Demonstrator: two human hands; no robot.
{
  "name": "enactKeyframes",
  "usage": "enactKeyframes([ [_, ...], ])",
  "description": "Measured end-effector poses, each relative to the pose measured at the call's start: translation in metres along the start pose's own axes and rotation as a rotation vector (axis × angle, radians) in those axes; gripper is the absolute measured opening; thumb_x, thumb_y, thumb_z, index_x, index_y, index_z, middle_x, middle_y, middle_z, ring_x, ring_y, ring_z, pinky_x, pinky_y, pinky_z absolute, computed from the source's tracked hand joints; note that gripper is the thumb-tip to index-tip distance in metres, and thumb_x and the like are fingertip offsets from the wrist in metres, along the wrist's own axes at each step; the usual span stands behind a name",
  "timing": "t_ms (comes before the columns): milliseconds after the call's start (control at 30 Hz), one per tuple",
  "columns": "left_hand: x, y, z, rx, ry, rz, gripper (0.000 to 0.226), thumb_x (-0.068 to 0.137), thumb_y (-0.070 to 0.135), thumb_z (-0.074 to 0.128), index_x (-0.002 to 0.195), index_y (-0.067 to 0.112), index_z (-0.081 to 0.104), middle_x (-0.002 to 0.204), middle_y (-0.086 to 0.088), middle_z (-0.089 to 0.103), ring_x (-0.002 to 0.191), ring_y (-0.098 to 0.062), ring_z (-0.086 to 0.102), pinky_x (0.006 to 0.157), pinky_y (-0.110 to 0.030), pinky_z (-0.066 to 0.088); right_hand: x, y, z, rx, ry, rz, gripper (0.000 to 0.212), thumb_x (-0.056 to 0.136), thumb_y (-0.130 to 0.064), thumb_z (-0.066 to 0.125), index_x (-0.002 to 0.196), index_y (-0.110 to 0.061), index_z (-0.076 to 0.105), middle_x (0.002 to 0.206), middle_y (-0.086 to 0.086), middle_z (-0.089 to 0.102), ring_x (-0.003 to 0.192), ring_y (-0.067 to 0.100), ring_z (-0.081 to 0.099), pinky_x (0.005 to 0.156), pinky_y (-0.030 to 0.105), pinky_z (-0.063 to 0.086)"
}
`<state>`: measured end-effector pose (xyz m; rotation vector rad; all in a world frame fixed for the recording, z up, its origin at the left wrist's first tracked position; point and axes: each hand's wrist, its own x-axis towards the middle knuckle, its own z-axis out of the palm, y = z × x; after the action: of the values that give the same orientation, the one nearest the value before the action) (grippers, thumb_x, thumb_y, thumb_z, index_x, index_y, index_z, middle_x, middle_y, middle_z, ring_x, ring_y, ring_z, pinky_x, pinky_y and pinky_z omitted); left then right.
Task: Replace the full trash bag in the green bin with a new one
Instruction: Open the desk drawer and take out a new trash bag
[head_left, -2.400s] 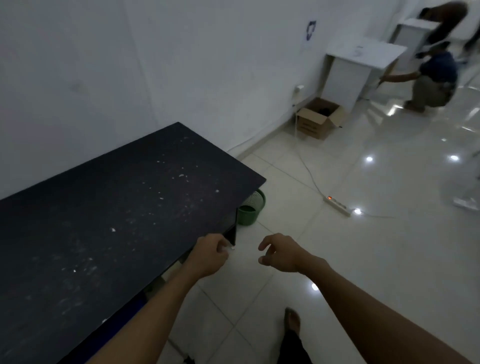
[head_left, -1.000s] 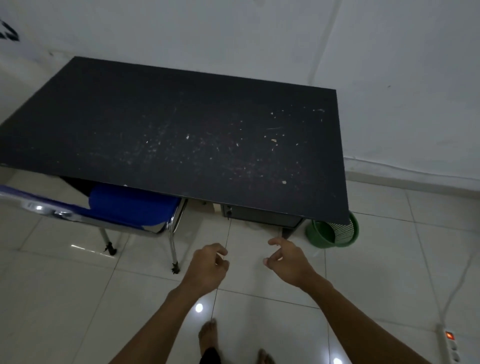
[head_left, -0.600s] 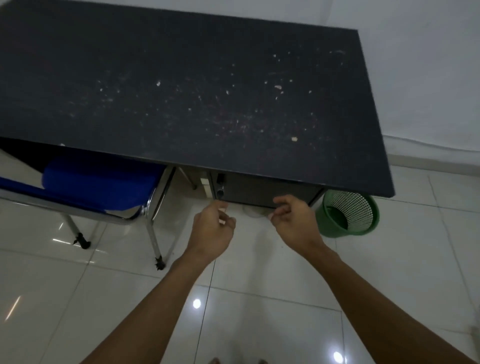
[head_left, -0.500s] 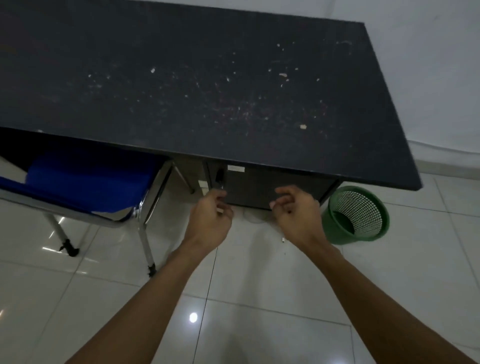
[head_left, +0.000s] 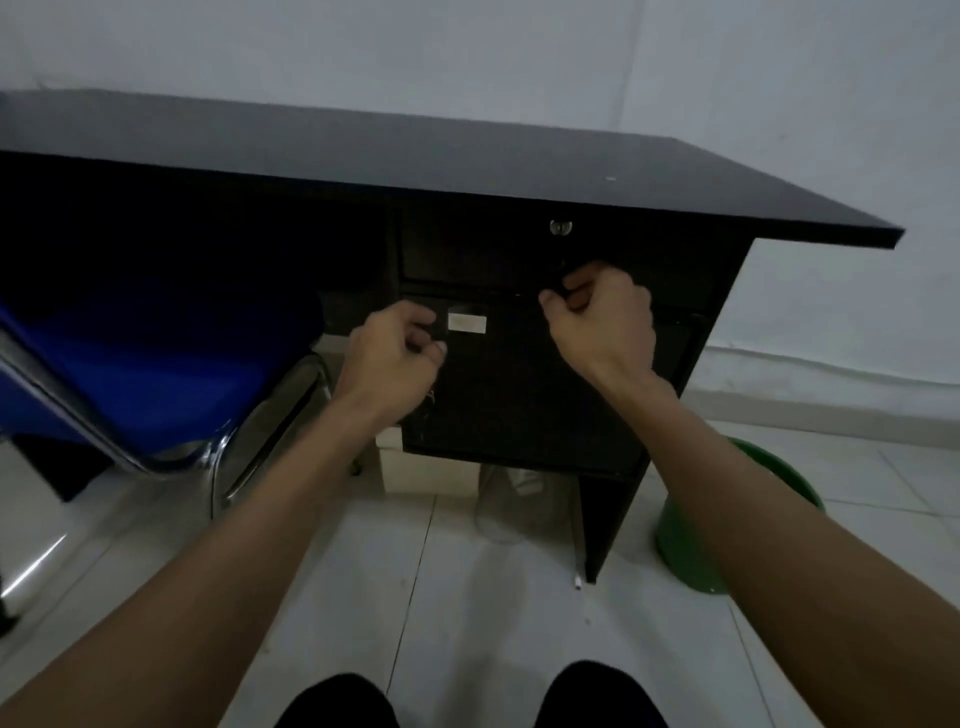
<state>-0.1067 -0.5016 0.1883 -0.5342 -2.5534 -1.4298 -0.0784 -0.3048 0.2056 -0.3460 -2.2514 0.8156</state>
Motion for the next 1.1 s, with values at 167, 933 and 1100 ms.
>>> enactKeyframes([
  [167,-0.009,0.005,-0.029,0.008,0.028,0.057,0.035,0.091,0.017,0.062,0.126,0.015,0.056,0.102,0.001,0.065,0.094,-0.014,0.064,0.083,-0.032,0.054,0.01,-0.002,-0.008,-0.121,-0.009,0.083,0.04,0.087,-0.048,0.06,0.112,-0.017,0.063,0.099,0.0,0.063,0.09,0.02,0.062,0.071,0.033,0.049],
  [933,0.053,0.012,0.0,-0.068,0.306,0.048,0.045,0.086,0.024,0.068,0.125,0.013,0.051,0.115,-0.003,0.059,0.101,-0.012,0.056,0.079,-0.014,0.045,0.035,0.007,0.027,-0.227,0.075,-0.086,0.034,0.096,-0.04,0.045,0.081,-0.01,0.05,0.087,0.017,0.058,0.077,0.032,0.053,0.067,0.032,0.038],
  [1100,0.053,0.015,-0.006,-0.039,0.302,0.032,0.059,0.083,0.031,0.071,0.132,0.011,0.044,0.129,-0.008,0.048,0.117,-0.02,0.048,0.097,-0.034,0.044,0.036,0.014,0.032,-0.158,0.046,-0.107,0.032,0.097,-0.039,0.046,0.087,-0.01,0.053,0.087,0.014,0.057,0.078,0.029,0.054,0.067,0.031,0.039],
])
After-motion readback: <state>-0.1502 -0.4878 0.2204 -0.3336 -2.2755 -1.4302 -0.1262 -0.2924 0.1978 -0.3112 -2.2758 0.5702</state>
